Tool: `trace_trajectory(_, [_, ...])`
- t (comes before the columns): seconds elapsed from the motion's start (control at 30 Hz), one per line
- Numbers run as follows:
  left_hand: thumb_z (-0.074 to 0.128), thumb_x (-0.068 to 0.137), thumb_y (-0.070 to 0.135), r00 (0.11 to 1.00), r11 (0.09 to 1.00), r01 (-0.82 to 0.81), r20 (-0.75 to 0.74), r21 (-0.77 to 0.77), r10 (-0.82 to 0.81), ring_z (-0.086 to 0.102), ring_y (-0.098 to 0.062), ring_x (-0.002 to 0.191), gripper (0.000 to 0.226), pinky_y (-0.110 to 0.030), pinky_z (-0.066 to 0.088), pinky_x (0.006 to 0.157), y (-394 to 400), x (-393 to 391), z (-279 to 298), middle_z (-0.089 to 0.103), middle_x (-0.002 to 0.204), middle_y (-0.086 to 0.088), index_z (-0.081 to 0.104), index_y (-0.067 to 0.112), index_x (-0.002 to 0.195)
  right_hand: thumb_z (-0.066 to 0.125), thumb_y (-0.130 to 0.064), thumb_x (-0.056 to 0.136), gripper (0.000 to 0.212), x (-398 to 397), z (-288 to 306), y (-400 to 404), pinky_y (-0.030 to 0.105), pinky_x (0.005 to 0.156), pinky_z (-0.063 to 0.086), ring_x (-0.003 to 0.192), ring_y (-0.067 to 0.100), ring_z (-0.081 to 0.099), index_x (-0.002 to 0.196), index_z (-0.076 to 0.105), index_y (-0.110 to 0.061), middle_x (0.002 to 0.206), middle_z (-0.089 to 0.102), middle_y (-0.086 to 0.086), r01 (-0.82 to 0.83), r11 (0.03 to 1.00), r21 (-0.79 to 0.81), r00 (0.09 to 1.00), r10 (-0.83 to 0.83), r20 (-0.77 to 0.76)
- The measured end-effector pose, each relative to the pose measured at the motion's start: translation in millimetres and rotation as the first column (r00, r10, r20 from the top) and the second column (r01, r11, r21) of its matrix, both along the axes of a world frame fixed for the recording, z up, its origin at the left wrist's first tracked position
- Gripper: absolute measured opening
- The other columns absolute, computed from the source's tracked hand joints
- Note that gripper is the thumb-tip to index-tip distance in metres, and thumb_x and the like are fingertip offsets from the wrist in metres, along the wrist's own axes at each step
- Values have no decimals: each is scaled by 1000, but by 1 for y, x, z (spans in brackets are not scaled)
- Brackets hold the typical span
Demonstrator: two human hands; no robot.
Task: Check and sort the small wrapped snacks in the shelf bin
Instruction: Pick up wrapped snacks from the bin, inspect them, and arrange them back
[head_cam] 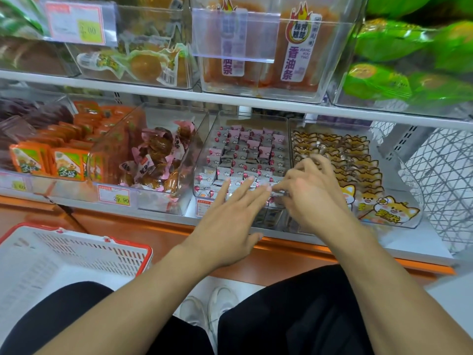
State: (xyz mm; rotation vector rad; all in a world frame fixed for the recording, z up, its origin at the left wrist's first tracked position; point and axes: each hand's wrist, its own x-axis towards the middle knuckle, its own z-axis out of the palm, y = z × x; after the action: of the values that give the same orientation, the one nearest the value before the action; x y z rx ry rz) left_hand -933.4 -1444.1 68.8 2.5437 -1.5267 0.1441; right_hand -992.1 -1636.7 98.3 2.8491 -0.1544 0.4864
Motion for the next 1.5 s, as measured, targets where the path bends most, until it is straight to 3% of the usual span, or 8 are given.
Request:
trace_trajectory(0.2, [59, 94, 50, 998, 991, -54, -20, 122, 57, -6, -20, 156, 84, -54, -13, 123, -8, -1, -9, 17, 168, 7, 13, 25, 160, 69, -44, 86, 12, 0, 1, 15, 37, 98, 18, 103, 21, 49, 93, 75, -37, 100, 67, -12, 101, 994, 50, 990, -95, -105])
trace_trajectory(0.37, [65, 90, 47, 981, 996, -82, -174, 19, 84, 0, -14, 156, 75, -52, -9, 124, -15, 5, -10, 34, 161, 7, 29, 28, 153, 57, -26, 97, 10, -5, 11, 15, 36, 93, 34, 92, 15, 47, 89, 52, -30, 86, 56, -10, 3, 872, 489, 943, -165, 289])
trace_trajectory(0.53, [65, 94, 42, 885, 962, -189, -458, -198, 80, 22, -19, 151, 65, -42, 9, 125, -14, 8, 6, 42, 156, -3, 40, 24, 151, 56, -26, 101, 7, -16, 26, 17, 13, 70, 47, 81, -1, 61, 95, 55, -24, 88, 64, -10, -280, 492, 824, 793, -365, 487])
trace_trajectory(0.67, [65, 97, 33, 684, 796, -373, -721, -477, -112, 66, -8, 110, 27, -22, 54, 89, 5, 19, 34, 74, 114, 9, 68, 26, 123, 56, -14, 102, 9, -18, 39, 28, 31, 76, 61, 90, 18, 75, 95, 59, -11, 107, 72, 14, -332, -254, 909, 873, -448, 193])
trace_trajectory(0.77, [64, 98, 27, 602, 696, -476, -776, -537, -187, 74, -5, 93, 14, -18, 55, 82, 23, 25, 43, 79, 96, 10, 76, 27, 106, 57, -6, 100, 7, -25, 54, 26, 28, 75, 61, 98, 26, 75, 95, 61, -4, 115, 70, 22, -235, -486, 842, 950, -296, 94])
trace_trajectory(1.03, [69, 86, 45, 388, 655, -591, -878, -471, -281, 75, -19, 97, 29, -31, 60, 82, 32, 21, 52, 79, 102, -4, 81, 24, 100, 55, -3, 100, 12, -31, 60, 16, 34, 78, 62, 98, 31, 74, 109, 62, 1, 119, 65, 25, -111, -631, 768, 983, -182, -8])
trace_trajectory(1.37, [70, 95, 21, 553, 591, -610, -818, -528, -159, 77, -22, 76, 13, -29, 62, 67, 18, 25, 52, 76, 81, -9, 72, 9, 92, 58, -5, 97, 4, -23, 37, -1, 30, 78, 61, 90, 23, 74, 98, 61, -3, 122, 63, 19, -179, -680, 711, 978, -199, 56])
trace_trajectory(1.5, [71, 94, 19, 567, 569, -601, -801, -560, -189, 77, -24, 77, 8, -31, 63, 71, 17, 27, 43, 75, 82, -12, 72, 12, 92, 74, -16, 83, 26, -25, 37, 2, 33, 84, 62, 98, 28, 73, 102, 60, -6, 105, 69, 12, -158, -650, 743, 987, -130, 96])
